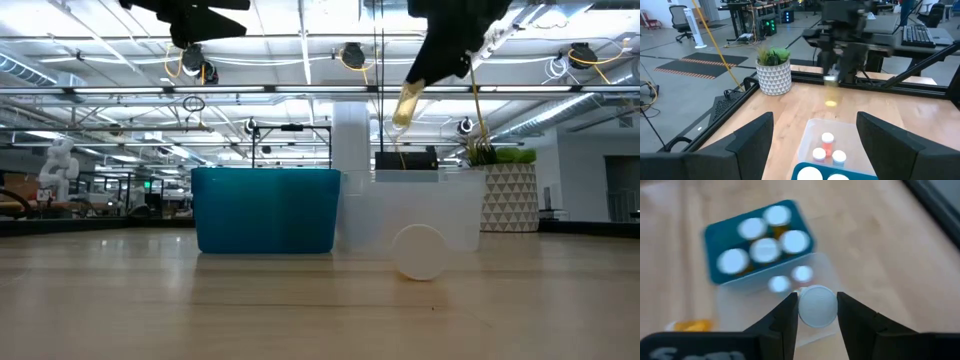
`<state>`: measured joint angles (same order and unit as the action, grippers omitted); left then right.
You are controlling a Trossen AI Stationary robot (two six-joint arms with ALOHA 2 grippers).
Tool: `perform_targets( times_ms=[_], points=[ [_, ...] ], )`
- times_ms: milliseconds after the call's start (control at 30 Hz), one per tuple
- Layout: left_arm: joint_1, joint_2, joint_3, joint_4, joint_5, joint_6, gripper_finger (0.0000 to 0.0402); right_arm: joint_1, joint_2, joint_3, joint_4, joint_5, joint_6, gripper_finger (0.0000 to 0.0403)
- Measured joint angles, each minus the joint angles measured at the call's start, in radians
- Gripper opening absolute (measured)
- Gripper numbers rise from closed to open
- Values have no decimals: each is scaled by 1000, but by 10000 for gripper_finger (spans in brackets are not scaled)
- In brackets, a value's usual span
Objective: Pick and place medicine bottles into bin by pill shape (circle, oval)
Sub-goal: Put the small yellow pill bottle into the transparent bin
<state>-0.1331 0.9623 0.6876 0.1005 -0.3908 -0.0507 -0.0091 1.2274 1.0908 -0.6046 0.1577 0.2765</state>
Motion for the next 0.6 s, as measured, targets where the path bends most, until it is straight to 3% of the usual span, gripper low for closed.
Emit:
perform_targets(
  times_ms=[267, 600],
  points=[
    [-8, 0, 0, 2, 1, 0, 285, 162, 60, 0, 36, 39, 89, 116],
    [-9, 0, 0, 0, 1, -3, 285, 190, 262, 0, 67, 48, 123, 116]
  ],
)
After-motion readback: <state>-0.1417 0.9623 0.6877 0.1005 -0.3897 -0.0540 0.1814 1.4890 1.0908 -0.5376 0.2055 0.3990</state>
